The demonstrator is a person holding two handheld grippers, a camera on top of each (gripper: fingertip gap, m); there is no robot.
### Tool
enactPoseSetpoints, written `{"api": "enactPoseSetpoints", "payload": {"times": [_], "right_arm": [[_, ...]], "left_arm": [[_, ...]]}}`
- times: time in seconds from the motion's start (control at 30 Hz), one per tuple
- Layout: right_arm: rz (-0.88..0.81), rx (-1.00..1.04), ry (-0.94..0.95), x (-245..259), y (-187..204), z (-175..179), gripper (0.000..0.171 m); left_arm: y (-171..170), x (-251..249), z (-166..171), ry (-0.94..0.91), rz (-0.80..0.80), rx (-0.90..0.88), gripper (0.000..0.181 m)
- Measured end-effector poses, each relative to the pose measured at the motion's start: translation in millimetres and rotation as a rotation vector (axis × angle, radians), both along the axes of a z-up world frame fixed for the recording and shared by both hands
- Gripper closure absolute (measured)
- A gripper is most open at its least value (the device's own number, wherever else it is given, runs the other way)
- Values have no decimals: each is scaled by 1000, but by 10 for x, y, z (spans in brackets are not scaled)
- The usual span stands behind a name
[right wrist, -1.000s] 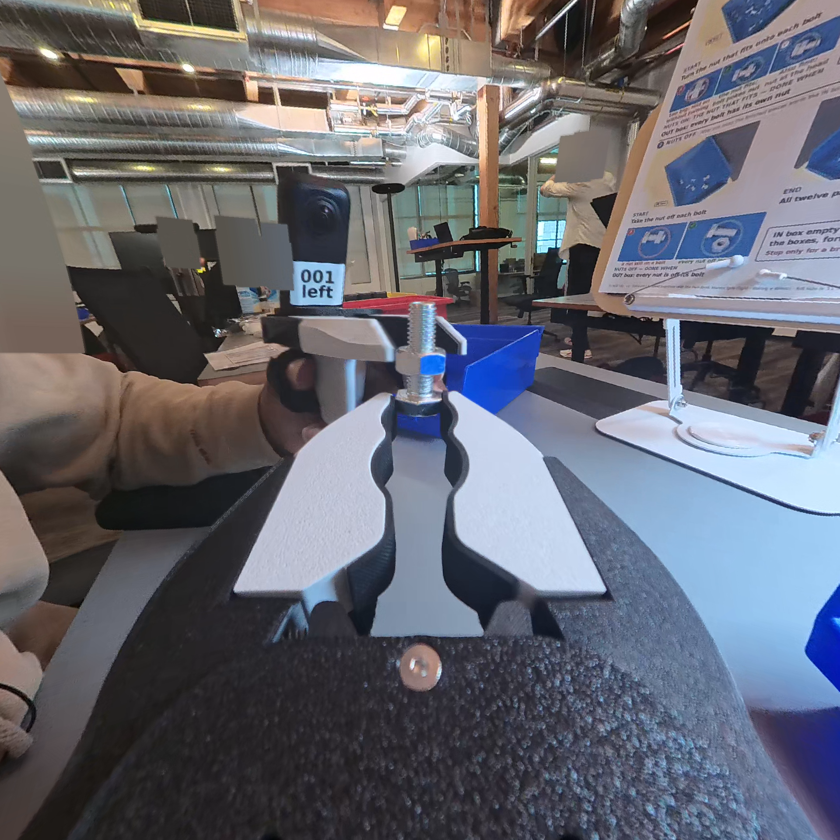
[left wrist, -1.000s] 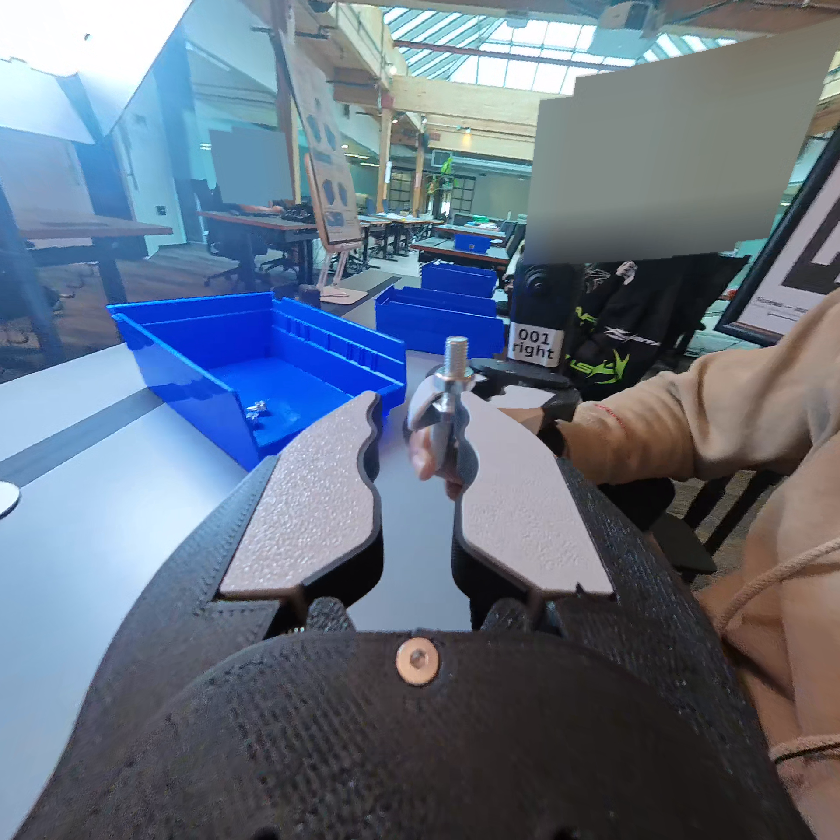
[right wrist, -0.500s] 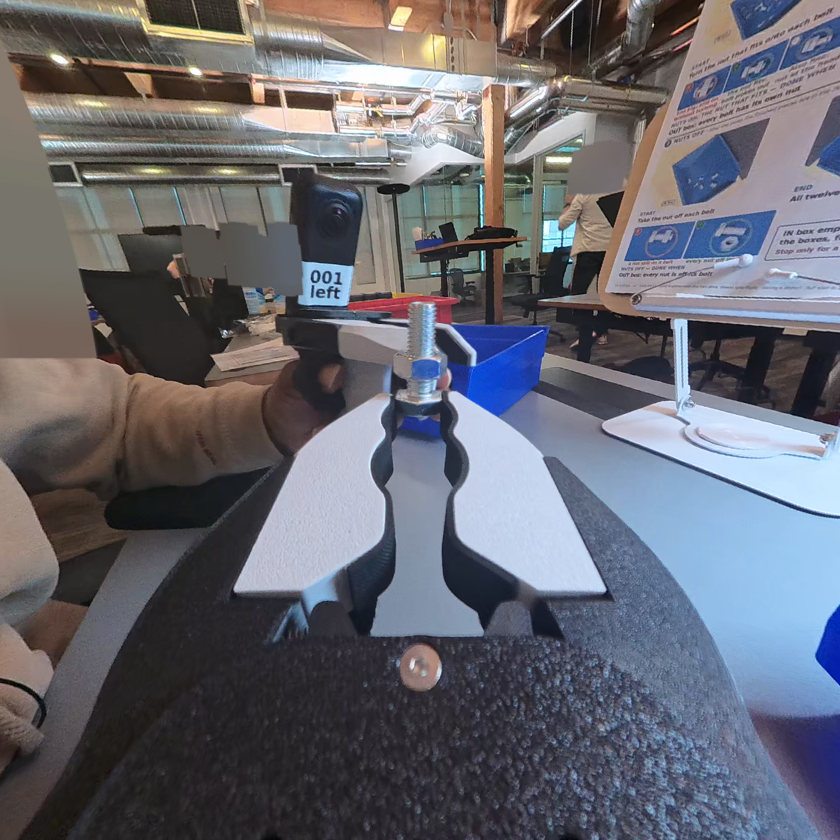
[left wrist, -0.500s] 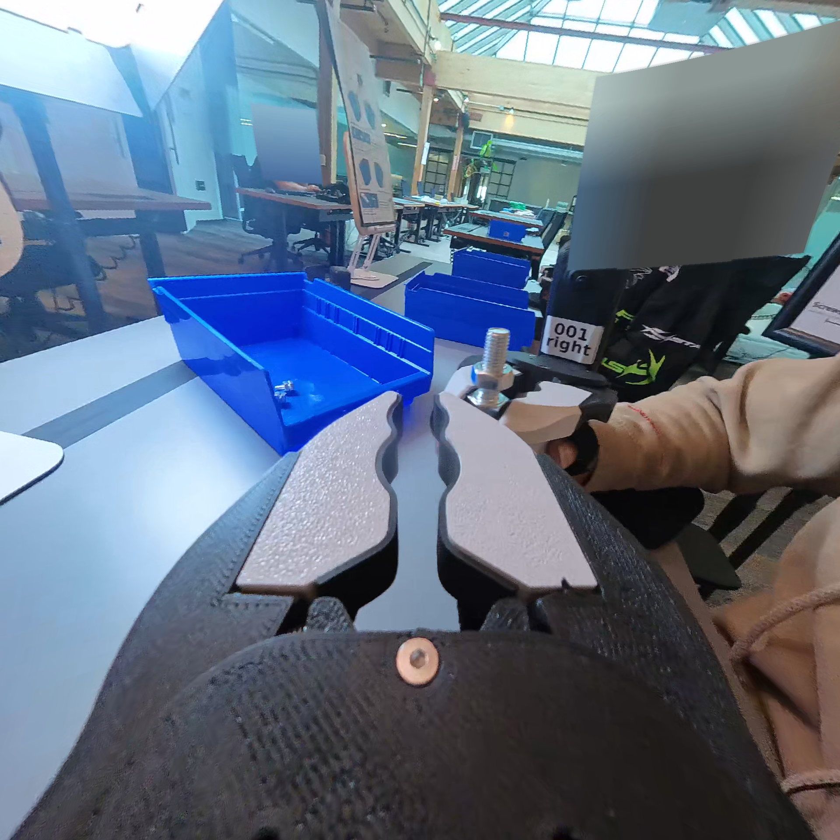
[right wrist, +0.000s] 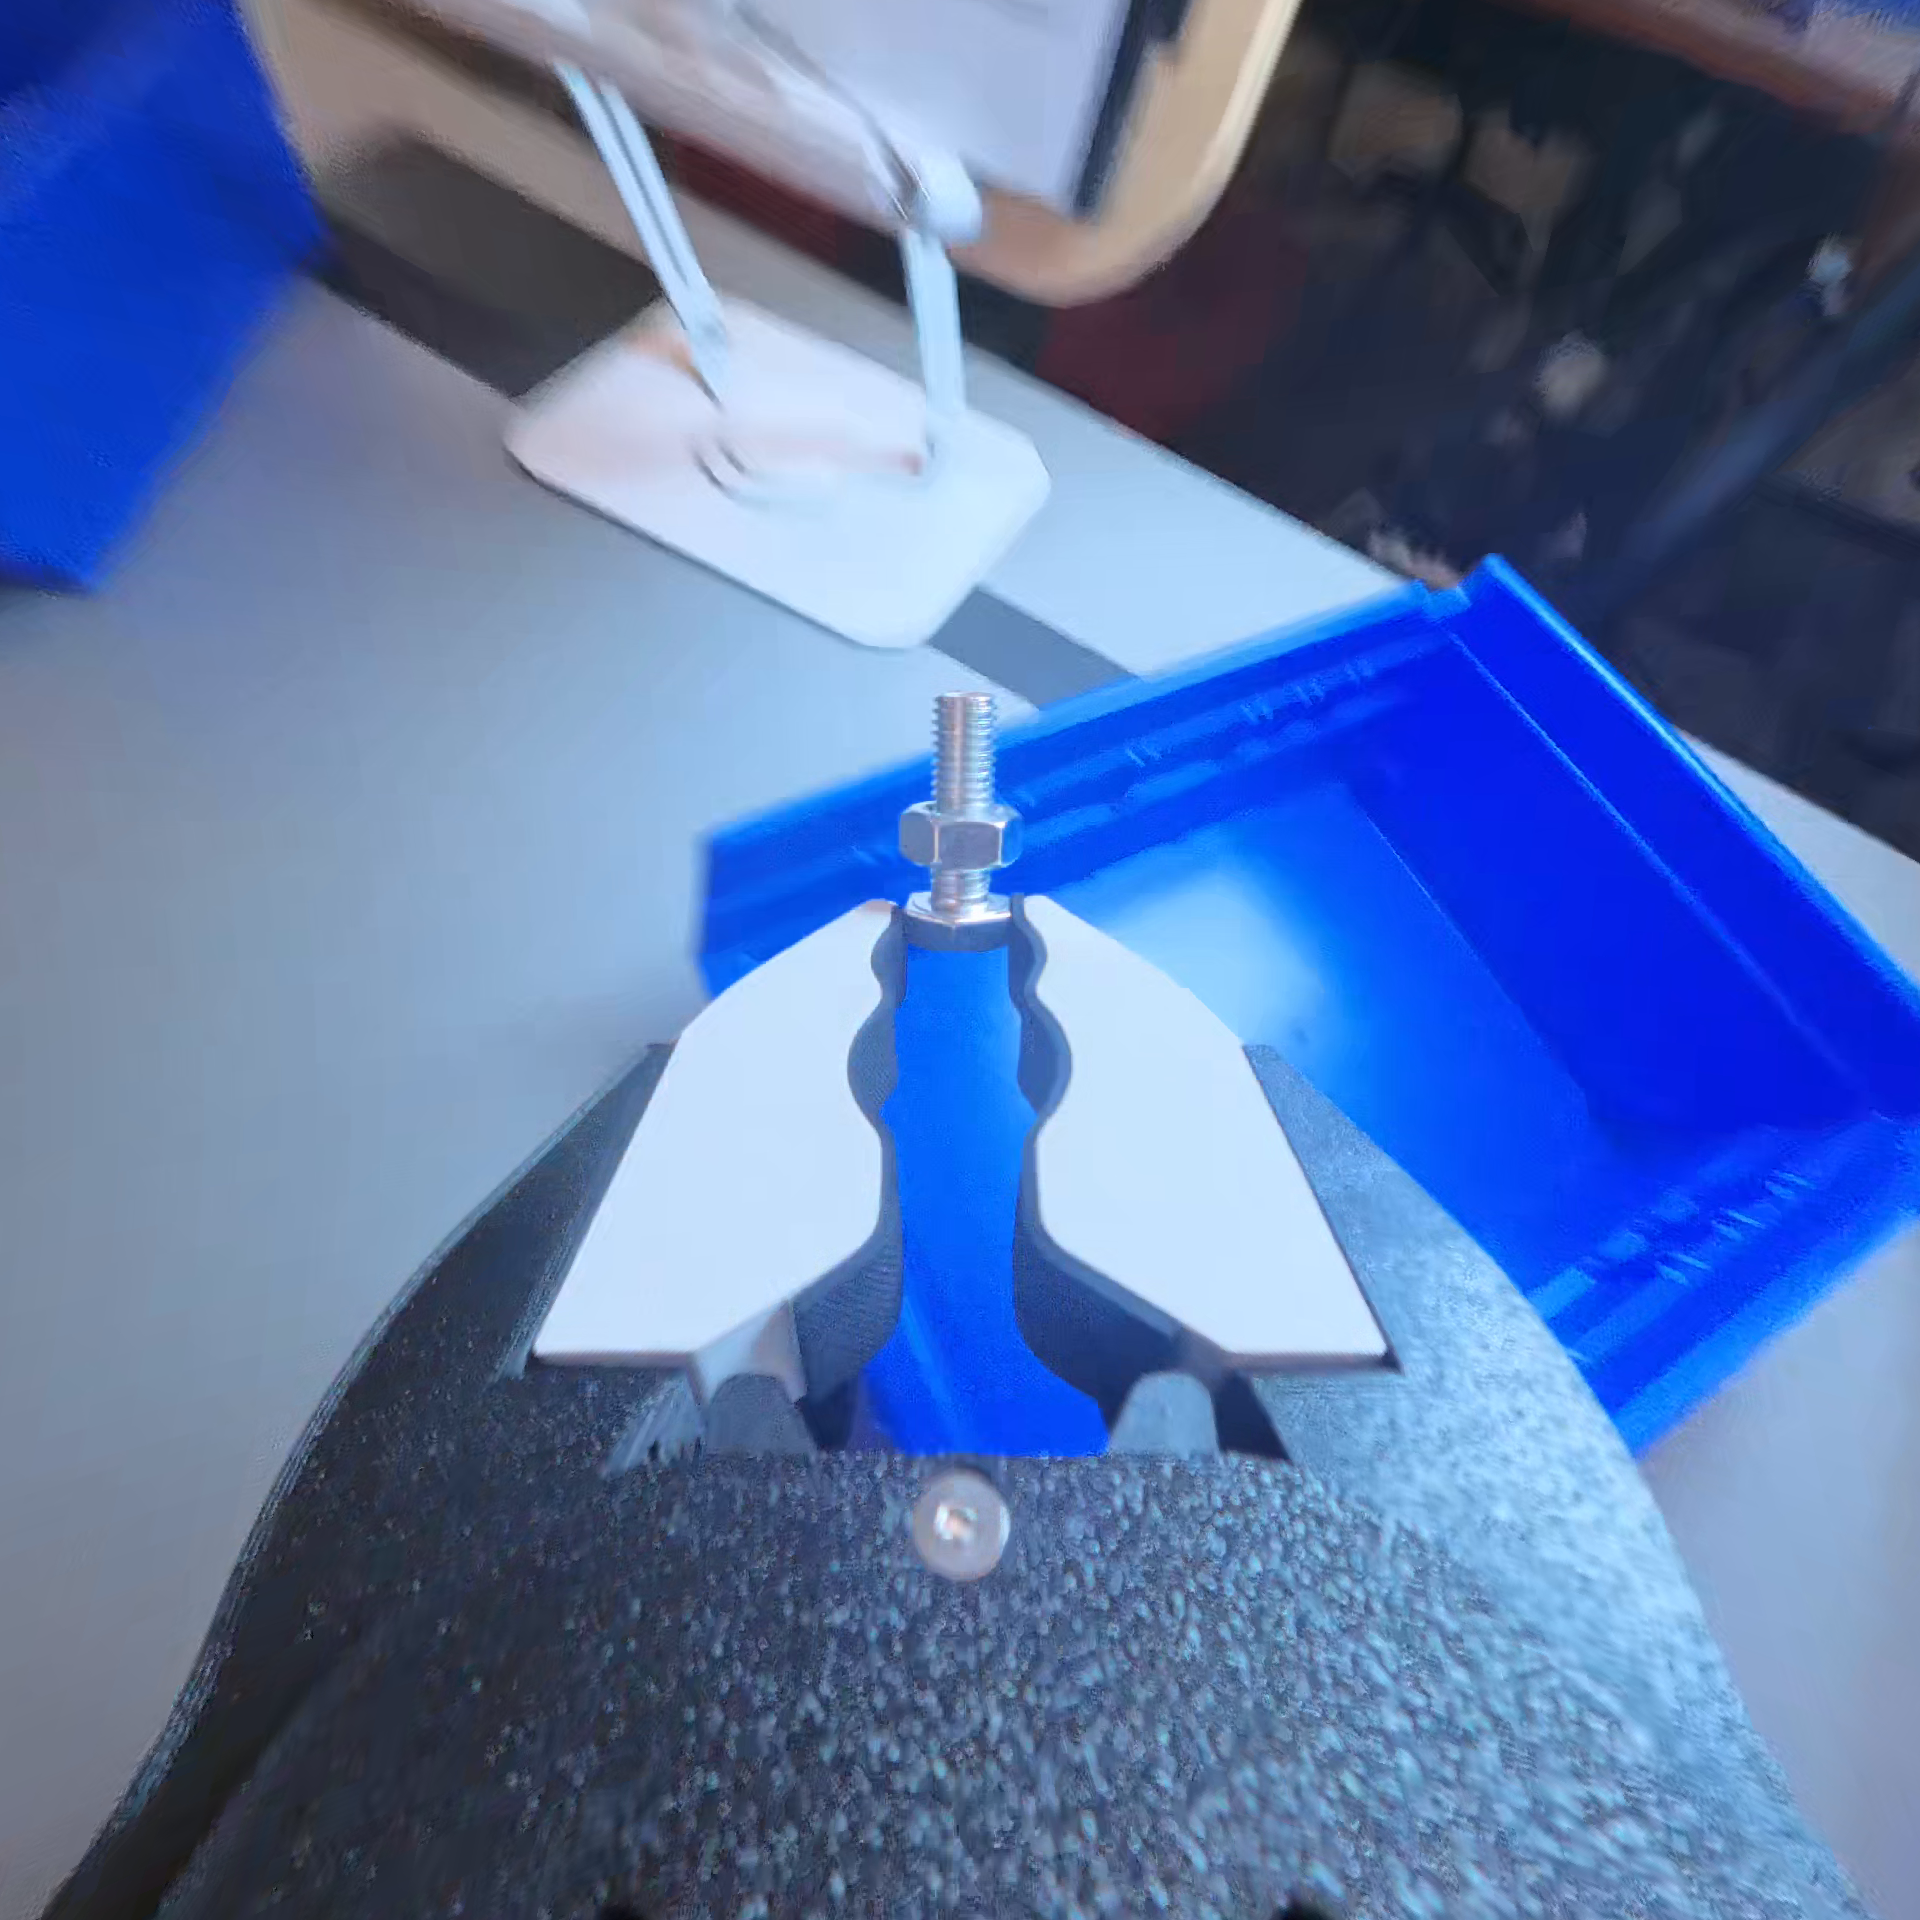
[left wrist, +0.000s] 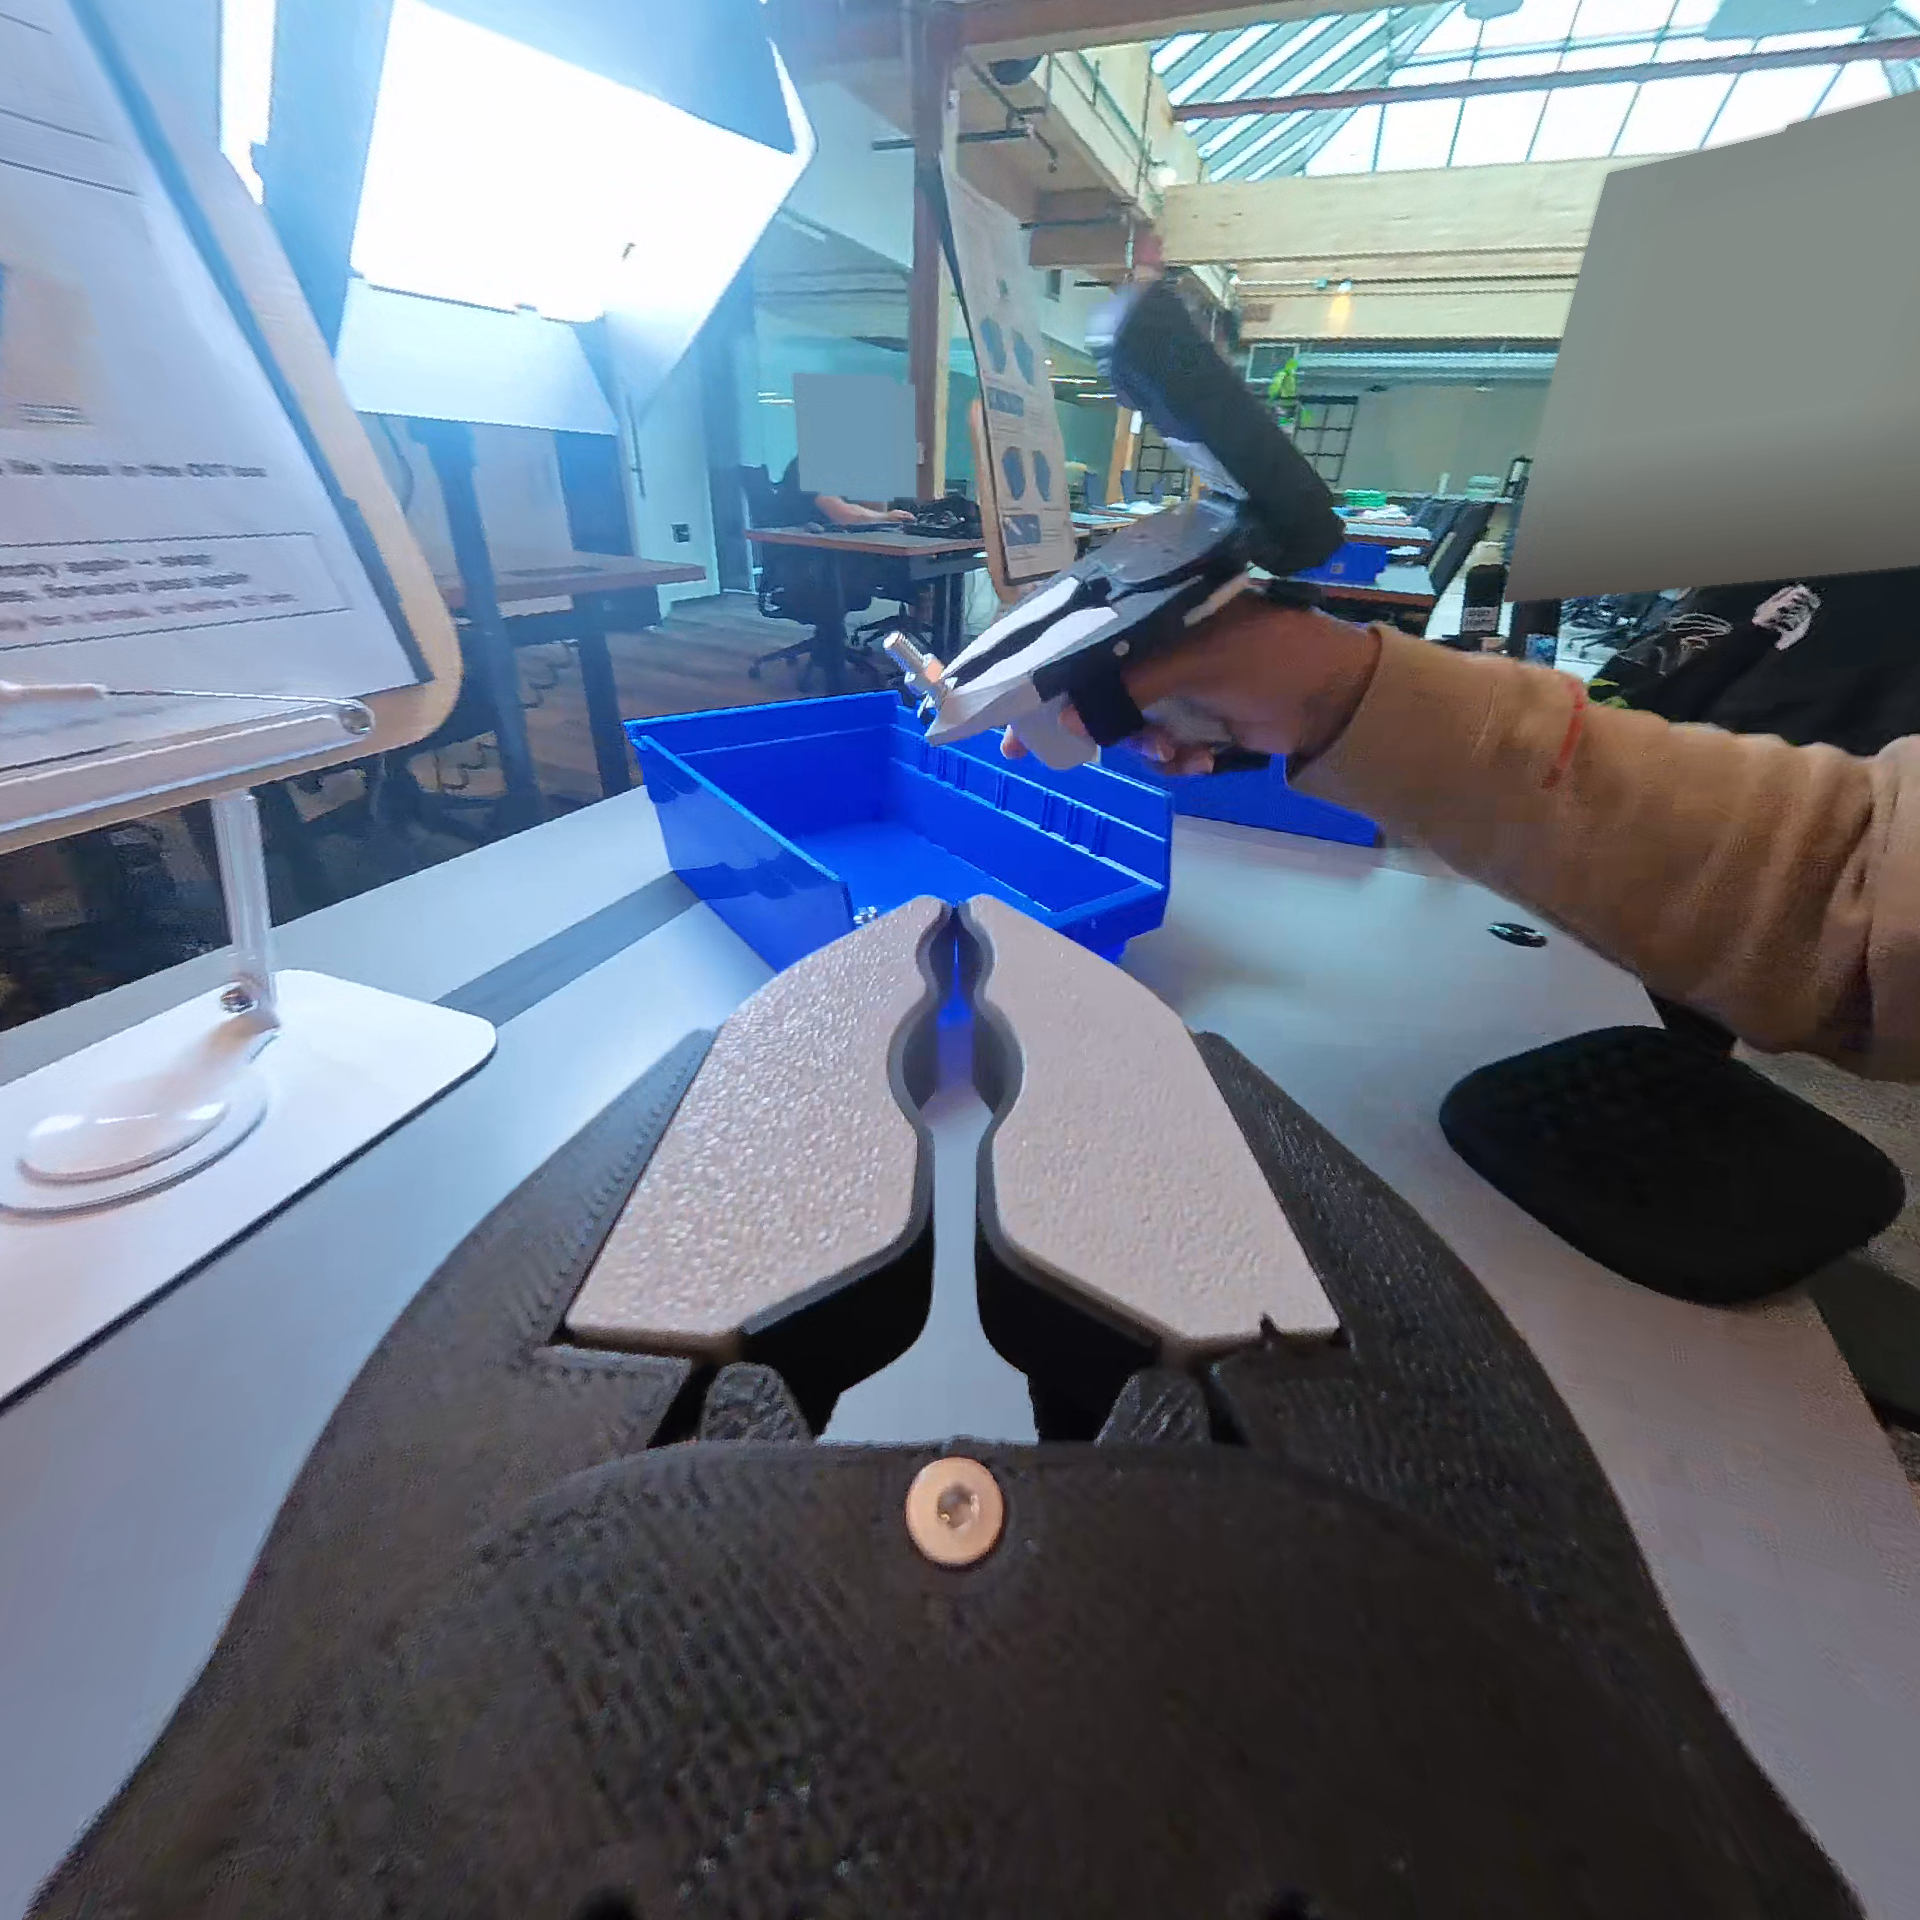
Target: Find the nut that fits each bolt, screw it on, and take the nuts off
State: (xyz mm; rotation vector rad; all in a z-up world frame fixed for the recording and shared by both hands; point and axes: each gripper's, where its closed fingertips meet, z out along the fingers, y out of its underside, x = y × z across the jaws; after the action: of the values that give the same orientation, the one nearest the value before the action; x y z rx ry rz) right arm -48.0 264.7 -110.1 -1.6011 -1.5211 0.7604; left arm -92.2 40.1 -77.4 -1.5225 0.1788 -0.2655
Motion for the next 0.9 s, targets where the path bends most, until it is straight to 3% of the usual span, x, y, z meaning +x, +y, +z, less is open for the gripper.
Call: {"api": "enactPoseSetpoints", "payload": {"times": [0.2, 0.4, 0.6, 0.73, 0.8, 0.9], "right_arm": [[-198, -34, -609, 70, 1090, -751, 152], [-327, -202, -870, 183, 1244, -1469, 153], [-334, -270, -926, 275, 1119, -1500, 153], [-330, -250, -888, 262, 1110, -1492, 141], [-319, -248, -839, 225, 1087, -1449, 136], [-275, -148, -646, 61, 1048, -1154, 129]], "left_arm": [[-8, -244, -31, 39, 98, -6, 181], [-225, -742, 133, 49, 287, -13, 181], [-608, -1545, 311, 22, 521, -58, 181], [-847, -2061, 259, -33, 620, -204, 166], [-935, -2231, 141, -63, 617, -332, 156], [-1085, -2448, -292, -34, 571, -673, 154]]}}
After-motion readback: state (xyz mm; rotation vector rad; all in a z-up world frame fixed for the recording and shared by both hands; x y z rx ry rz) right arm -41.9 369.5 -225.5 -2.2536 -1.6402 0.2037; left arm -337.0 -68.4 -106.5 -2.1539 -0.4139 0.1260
